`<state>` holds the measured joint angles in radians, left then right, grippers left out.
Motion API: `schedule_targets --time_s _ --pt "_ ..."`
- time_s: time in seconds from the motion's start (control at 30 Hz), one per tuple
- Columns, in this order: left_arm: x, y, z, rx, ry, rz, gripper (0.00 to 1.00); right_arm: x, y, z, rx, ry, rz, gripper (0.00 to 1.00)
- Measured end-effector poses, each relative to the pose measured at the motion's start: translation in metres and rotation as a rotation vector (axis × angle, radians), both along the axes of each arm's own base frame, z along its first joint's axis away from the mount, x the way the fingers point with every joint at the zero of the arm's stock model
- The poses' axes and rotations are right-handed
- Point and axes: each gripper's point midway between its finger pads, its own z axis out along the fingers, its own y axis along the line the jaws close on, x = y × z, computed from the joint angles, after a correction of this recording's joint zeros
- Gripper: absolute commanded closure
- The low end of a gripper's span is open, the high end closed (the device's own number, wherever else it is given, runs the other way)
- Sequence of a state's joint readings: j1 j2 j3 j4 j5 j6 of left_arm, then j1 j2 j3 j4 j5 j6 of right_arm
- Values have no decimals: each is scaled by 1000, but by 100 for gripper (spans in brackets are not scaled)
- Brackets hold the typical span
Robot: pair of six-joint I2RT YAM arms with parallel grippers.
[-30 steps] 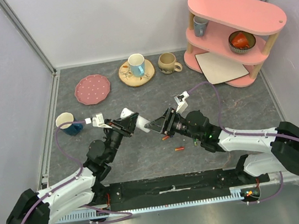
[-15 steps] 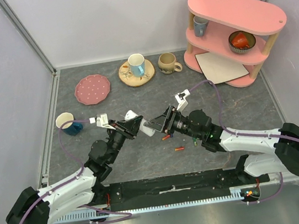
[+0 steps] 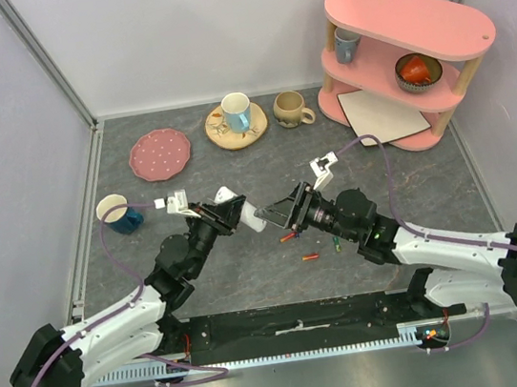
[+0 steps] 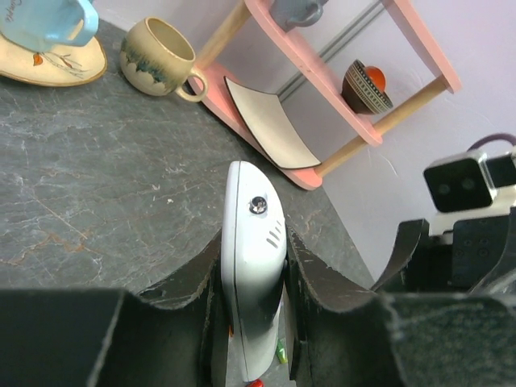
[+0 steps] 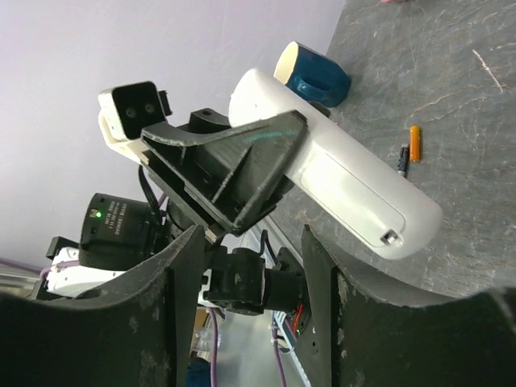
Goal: Load the batteries into the remote control
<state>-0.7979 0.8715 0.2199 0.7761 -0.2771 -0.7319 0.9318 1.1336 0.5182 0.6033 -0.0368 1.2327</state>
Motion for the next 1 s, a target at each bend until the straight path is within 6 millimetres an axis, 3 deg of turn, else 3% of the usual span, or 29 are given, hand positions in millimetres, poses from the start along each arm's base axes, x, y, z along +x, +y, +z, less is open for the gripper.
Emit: schedule_targets --time_s 0.3,0.6,1.0 --pt "4 -3 20 -41 -10 5 98 -1 -15 -23 -135 15 -34 44" --pt "3 -4 10 -85 -32 -55 98 1 -35 -26 -232 -54 -86 37" --pt "3 -10 20 -141 -72 -107 98 1 -30 -48 -290 -13 -64 42"
